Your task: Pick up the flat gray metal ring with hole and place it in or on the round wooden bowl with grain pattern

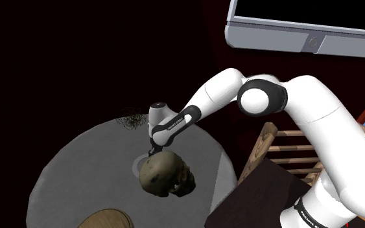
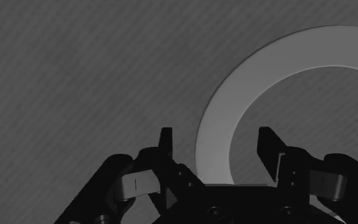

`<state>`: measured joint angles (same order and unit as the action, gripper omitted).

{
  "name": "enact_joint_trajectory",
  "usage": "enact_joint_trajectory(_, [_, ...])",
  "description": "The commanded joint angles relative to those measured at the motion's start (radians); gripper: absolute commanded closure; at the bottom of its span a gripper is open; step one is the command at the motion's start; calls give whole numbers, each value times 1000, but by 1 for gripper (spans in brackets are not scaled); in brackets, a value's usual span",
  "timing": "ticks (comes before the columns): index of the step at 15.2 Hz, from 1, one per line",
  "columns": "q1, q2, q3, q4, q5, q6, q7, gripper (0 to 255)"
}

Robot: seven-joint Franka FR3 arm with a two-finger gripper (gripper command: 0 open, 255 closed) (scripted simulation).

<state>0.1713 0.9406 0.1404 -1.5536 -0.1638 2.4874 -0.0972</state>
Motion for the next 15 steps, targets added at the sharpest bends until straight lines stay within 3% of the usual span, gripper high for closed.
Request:
enact_joint_trajectory(1, [1,3,2,-1,1,1,0,255])
enact_joint_trajectory(8, [3,21,2,33,2,-14,-3,255])
enact_joint_trajectory(15, [-6,-65,11,-34,7,-35,-2,255])
